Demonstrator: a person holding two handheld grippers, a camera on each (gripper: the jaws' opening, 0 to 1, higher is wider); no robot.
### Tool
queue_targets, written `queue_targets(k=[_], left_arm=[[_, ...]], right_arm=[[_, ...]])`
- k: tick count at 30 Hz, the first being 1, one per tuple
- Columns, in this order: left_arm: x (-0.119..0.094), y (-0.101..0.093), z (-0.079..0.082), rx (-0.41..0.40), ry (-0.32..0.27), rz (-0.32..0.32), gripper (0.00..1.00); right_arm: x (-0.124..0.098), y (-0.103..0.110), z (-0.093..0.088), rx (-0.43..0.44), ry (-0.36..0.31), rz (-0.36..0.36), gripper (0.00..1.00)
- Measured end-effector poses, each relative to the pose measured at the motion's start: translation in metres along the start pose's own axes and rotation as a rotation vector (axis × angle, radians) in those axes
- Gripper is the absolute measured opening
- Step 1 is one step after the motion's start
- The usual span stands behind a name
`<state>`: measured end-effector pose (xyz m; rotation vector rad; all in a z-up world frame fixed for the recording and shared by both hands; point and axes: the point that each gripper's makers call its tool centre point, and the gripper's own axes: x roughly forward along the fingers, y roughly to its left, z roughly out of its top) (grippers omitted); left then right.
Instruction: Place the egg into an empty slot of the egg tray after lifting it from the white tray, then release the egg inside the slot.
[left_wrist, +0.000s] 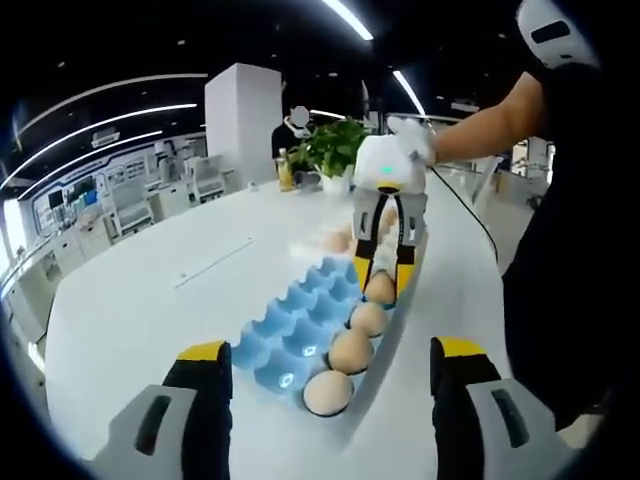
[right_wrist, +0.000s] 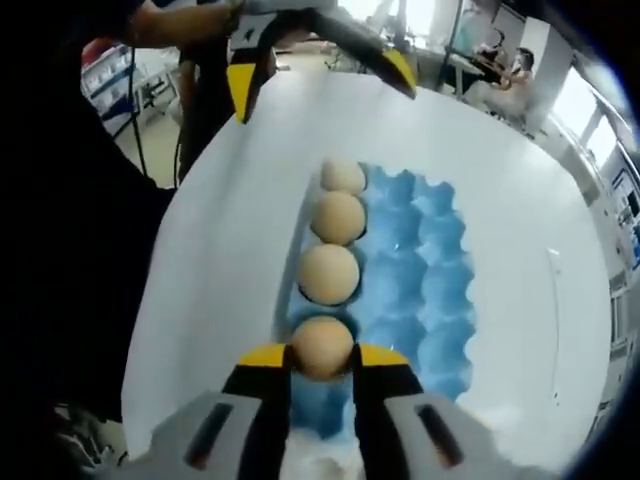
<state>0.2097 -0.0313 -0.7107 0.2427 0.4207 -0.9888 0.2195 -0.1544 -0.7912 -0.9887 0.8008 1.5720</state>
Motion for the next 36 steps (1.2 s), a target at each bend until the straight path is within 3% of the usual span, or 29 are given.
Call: queue_targets(k=[14,30,36], left_arm=[[0.000,0.003,-0.002,0.000,0.005,0.010,0.80],[-0.001,0.003,-0.001,0.008,0.007,0.014,0.80],[-0.002,0.003,0.003,0.018,-0.002,0.019,0.79]], right_arm=[[0.005,-0.002,-0.002,0.047,-0.010,0.026,0.24],[-0.004,0.000,-0.004,0.058,-0.104,0.005,0.25],[0.002,-0.003,0.000,0.070,-0.101,0.013,0.25]])
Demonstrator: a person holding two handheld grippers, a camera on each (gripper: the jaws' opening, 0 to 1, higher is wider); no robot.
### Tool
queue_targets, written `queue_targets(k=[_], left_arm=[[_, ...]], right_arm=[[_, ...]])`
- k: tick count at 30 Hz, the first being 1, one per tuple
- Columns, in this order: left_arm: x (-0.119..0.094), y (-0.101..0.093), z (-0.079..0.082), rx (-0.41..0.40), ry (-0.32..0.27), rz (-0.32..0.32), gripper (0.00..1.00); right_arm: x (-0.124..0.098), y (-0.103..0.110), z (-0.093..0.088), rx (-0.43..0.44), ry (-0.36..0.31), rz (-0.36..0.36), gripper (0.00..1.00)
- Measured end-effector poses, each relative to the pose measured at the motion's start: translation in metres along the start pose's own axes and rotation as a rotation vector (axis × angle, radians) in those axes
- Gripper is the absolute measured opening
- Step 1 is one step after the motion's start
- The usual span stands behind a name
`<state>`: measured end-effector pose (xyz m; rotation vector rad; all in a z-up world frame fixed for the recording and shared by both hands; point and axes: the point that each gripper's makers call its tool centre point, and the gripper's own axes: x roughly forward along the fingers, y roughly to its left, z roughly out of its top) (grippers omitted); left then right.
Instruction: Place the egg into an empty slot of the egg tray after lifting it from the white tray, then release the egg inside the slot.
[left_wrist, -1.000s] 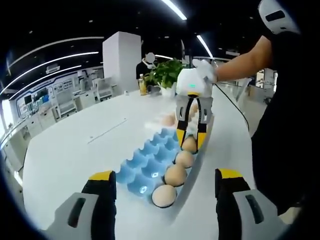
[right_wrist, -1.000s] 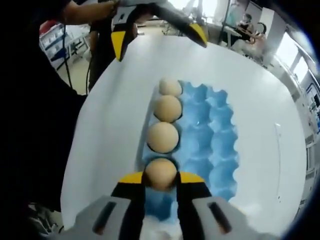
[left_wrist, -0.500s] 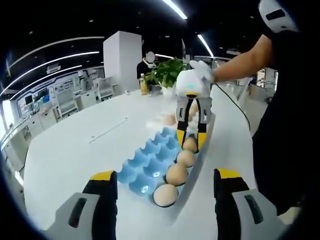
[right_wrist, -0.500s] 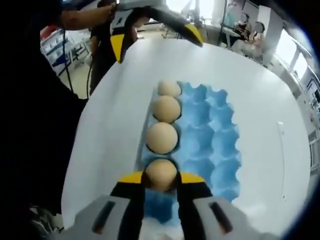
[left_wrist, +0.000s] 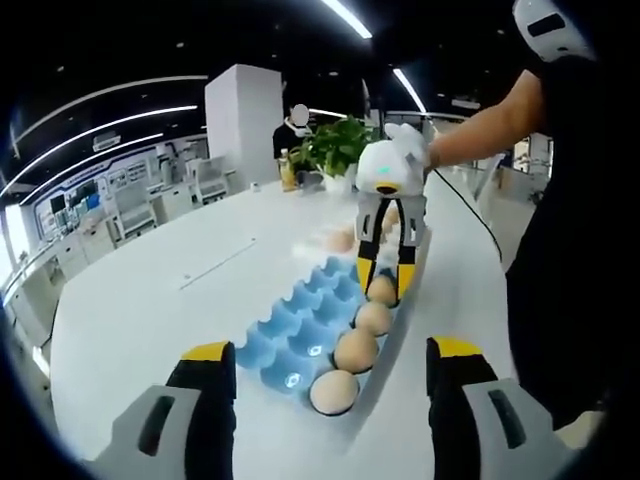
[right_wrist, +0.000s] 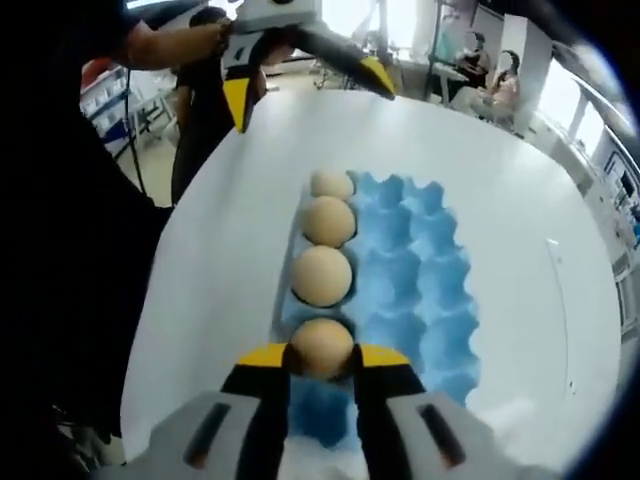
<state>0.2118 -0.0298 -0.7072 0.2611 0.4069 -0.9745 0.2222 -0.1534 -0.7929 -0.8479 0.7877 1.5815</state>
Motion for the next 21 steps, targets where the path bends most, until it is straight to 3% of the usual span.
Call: queue_targets(k=[12,21], left_arm=[[0.001,-0.001,0.001,0.000,0.001,-0.001,0.78],[0.002,-0.002,0.003,-0.004,-0.006,-0.006,0.77]], right_arm=[[-0.010,0.001,-0.005,0.004,-0.012,-0.012,0.27],[-0.022,0.005,-0.019,0.029,-0.016,-0.045,0.26]])
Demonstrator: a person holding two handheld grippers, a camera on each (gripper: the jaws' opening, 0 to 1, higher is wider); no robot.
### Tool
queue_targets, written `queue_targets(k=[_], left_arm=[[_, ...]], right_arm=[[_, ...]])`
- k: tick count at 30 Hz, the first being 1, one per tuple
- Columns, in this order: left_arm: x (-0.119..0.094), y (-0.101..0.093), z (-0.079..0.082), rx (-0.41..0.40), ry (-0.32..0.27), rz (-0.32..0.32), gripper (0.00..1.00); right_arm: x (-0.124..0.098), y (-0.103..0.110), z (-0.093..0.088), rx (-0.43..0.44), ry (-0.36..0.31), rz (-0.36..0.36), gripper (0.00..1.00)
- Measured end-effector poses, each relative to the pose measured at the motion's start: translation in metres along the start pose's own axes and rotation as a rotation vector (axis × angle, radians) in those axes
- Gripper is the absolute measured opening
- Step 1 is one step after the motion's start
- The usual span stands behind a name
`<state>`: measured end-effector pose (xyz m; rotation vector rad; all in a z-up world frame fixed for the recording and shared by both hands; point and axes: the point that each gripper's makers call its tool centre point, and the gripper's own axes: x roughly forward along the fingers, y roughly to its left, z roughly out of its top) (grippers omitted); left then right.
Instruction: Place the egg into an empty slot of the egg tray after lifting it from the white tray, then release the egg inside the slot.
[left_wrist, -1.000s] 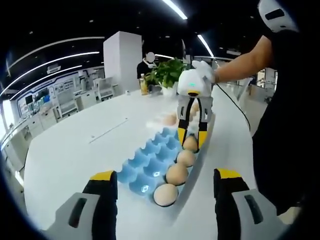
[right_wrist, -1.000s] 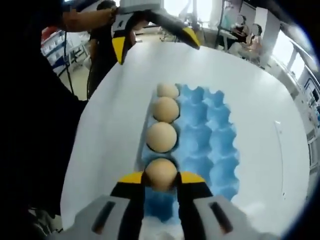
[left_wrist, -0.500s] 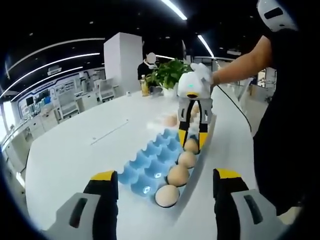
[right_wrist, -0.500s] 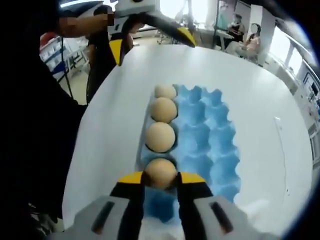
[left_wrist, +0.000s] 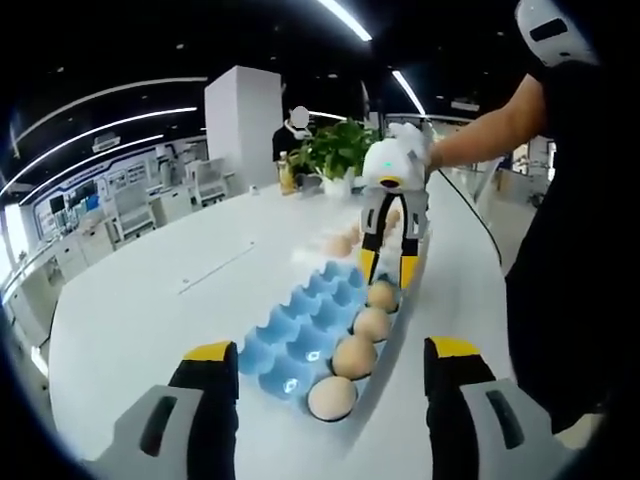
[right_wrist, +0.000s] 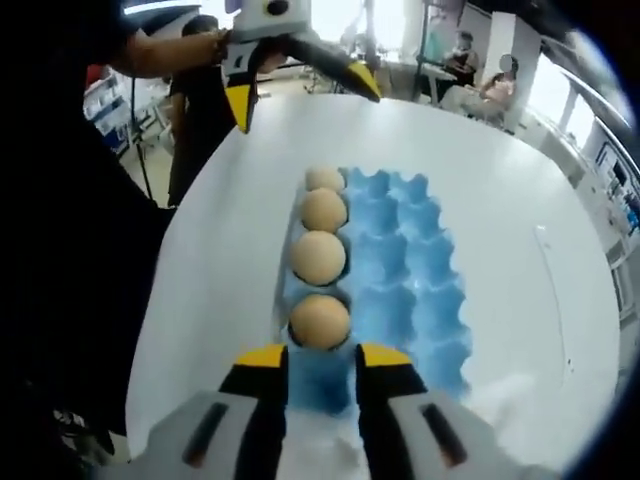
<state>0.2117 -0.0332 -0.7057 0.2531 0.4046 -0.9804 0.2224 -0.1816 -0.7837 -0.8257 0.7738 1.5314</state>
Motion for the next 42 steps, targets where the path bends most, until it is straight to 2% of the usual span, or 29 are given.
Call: queue_targets(k=[6,20,35,36,39,41,42], left_arm=[[-0.001,0.001,0.000,0.001,-0.002,0.004,0.77],[0.000,0.002,-0.003,-0.002,0.014,0.003,0.77],[0.002,0.000,-0.001,0.013,0.021,-0.002,0.76],[0.002,0.000,0.000,0.011,0.019,-0.002,0.76],[0.002,0.000,0.000,0.016,0.022,-0.003,0.76],[0.003,0.000,0.001,0.013,0.018,-0.003,0.76],[0.003,0.000,0.002,0.012,0.017,-0.003,0.76]], right_arm=[[-0.008,0.004,-0.014,0.022,0.008,-0.011,0.26],[-0.040,0.008,-0.071,0.115,0.067,-0.070,0.26],[-0.061,0.008,-0.109,0.201,0.093,-0.119,0.26],[-0.068,0.010,-0.119,0.221,0.101,-0.131,0.26],[-0.075,0.011,-0.134,0.244,0.123,-0.148,0.27],[-0.079,0.011,-0.137,0.287,0.108,-0.160,0.26],[-0.081,0.011,-0.141,0.273,0.121,-0.159,0.27]])
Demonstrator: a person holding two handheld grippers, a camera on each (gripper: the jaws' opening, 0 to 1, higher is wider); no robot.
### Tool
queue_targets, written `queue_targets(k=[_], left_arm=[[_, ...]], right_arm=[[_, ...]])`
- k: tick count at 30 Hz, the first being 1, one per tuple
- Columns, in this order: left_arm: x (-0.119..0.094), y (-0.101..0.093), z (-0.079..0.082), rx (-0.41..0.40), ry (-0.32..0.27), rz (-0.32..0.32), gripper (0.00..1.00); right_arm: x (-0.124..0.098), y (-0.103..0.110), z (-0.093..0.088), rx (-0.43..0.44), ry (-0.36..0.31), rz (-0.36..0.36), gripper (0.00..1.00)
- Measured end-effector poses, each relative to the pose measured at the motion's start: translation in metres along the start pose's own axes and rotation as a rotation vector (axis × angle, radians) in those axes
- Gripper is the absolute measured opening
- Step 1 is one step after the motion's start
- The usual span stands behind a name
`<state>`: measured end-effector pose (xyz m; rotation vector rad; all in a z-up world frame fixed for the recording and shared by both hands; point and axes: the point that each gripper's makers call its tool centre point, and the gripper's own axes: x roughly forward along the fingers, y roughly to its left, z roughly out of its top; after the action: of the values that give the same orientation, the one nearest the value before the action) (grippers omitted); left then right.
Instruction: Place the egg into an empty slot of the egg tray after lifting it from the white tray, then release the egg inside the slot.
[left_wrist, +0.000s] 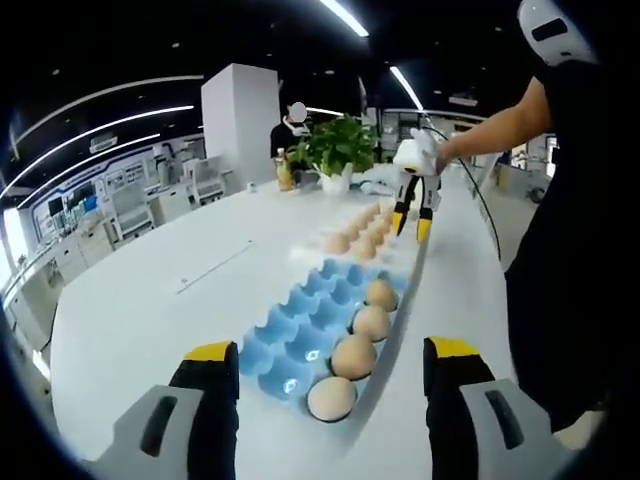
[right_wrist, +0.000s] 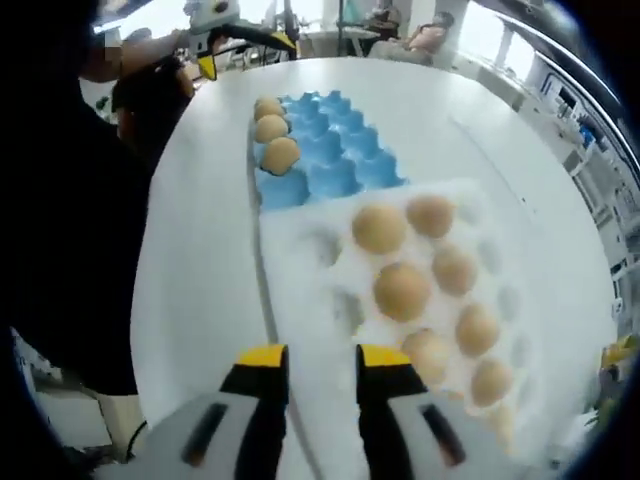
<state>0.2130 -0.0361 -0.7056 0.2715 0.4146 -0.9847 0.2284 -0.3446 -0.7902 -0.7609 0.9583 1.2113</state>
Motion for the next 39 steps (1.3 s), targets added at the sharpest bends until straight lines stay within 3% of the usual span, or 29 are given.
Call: queue_targets(k=[17,20,24,32,35,39], left_arm=[[0.001,0.001,0.001,0.005,0.003,-0.002,0.76],[0.002,0.001,0.001,0.008,0.002,-0.005,0.76],[0.003,0.001,0.000,0.008,0.004,-0.006,0.76],[0.002,0.001,-0.001,0.005,0.008,-0.006,0.76],[0.001,0.001,-0.001,0.006,0.011,-0.005,0.76],[0.001,0.000,-0.001,0.005,0.012,-0.004,0.76]], right_arm=[[-0.031,-0.021,-0.058,0.095,0.068,-0.104,0.27],[-0.039,-0.029,-0.072,0.050,0.135,-0.157,0.26],[-0.051,-0.036,-0.082,0.050,0.153,-0.200,0.26],[-0.059,-0.038,-0.101,0.107,0.187,-0.194,0.27],[-0.056,-0.036,-0.110,0.063,0.245,-0.186,0.27],[-0.056,-0.043,-0.106,0.049,0.240,-0.195,0.31]])
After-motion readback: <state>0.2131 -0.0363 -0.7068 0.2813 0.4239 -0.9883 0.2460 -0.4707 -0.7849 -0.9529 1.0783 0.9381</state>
